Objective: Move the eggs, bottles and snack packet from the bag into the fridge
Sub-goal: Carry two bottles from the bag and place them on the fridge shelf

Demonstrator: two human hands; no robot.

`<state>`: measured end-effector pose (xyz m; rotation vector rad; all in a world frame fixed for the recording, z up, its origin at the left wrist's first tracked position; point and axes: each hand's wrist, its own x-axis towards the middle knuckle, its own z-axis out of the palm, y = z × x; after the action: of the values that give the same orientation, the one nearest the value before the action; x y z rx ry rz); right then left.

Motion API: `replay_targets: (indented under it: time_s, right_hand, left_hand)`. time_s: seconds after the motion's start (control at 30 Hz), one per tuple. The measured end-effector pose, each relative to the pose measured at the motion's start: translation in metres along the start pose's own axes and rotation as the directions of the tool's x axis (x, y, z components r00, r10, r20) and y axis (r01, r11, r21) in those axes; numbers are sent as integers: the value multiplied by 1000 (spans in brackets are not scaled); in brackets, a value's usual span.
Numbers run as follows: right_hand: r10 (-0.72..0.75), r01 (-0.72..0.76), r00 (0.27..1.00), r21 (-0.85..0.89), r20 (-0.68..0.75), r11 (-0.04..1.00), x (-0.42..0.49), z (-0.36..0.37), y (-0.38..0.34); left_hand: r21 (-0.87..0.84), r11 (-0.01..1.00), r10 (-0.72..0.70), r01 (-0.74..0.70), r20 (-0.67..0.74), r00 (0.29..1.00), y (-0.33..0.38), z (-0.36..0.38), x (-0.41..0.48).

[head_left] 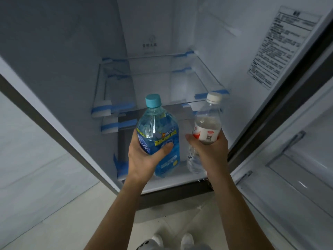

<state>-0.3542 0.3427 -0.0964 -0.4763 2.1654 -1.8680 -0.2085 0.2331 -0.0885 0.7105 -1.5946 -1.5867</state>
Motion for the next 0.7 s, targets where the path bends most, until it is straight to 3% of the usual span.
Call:
replay_targets:
  time_s: [0.43, 0.7]
  right_hand:
    - [-222, 214, 975, 186, 26, 959, 54, 24, -86]
    - [-284, 277, 959, 210, 6, 938, 108, 60, -111]
  left_hand:
    - [-110, 973, 201, -205, -50, 978, 62, -3, 58]
    - [-31, 969, 245, -246, -39, 969, 86, -12, 122]
